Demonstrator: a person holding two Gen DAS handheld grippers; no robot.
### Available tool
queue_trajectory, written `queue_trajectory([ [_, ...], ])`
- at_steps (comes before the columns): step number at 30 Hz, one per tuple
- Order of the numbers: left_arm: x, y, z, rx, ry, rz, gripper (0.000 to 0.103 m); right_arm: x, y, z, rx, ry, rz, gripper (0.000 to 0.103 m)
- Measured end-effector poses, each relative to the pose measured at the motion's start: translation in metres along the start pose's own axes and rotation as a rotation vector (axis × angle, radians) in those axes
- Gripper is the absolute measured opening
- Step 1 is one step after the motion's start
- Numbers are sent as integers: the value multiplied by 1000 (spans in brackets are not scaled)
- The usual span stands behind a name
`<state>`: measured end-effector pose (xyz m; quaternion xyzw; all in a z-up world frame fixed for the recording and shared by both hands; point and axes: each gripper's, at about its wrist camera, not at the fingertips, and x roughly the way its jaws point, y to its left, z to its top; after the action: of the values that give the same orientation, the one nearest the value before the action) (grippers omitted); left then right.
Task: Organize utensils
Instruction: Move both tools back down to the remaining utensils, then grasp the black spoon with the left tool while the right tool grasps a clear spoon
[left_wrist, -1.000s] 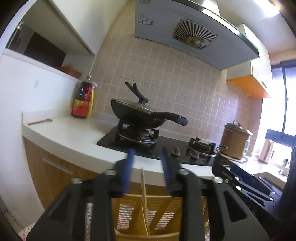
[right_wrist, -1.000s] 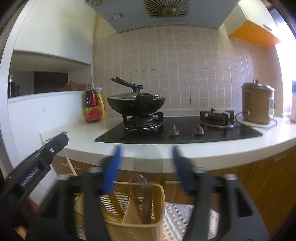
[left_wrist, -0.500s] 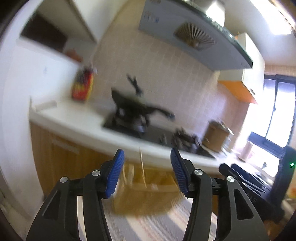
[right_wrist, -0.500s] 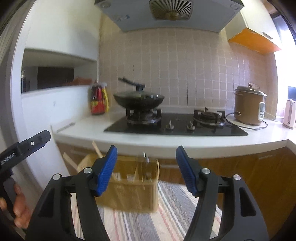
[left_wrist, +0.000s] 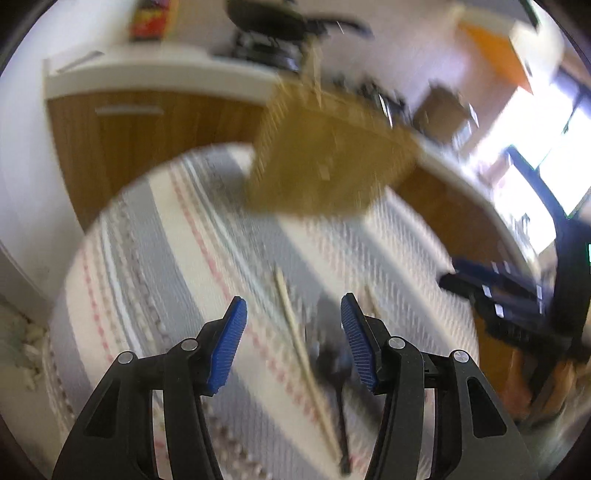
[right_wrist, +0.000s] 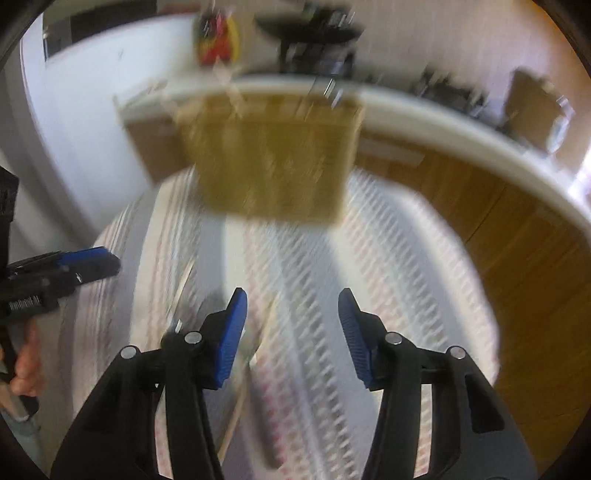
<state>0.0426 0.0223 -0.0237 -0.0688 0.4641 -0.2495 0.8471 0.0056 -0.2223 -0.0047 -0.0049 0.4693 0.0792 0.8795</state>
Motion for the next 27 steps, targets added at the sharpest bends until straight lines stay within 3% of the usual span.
queue_trajectory([
  [5, 18, -15, -30, 87, 116, 5, 51, 31, -2, -13, 38, 155, 78, 43],
  [8, 26, -20, -35, 117, 143, 49, 50, 41, -3, -19, 50, 190, 74, 42],
  [11, 38, -27, -43, 164, 219, 37, 50, 45, -6, -23, 66, 213, 94, 42],
  [15, 49, -41, -54, 210, 239, 81, 50, 52, -4, -24, 57, 229, 78, 42],
  [19, 58, -51, -55, 241, 212, 155, 38, 59, 5, -21, 32, 249, 57, 42],
  [22, 59, -48, -52, 222, 198, 187, 12, 68, 12, -16, 27, 281, 62, 43],
  [27, 44, -19, -45, 99, 188, 94, 4, 81, 26, -7, -2, 296, 29, 43],
])
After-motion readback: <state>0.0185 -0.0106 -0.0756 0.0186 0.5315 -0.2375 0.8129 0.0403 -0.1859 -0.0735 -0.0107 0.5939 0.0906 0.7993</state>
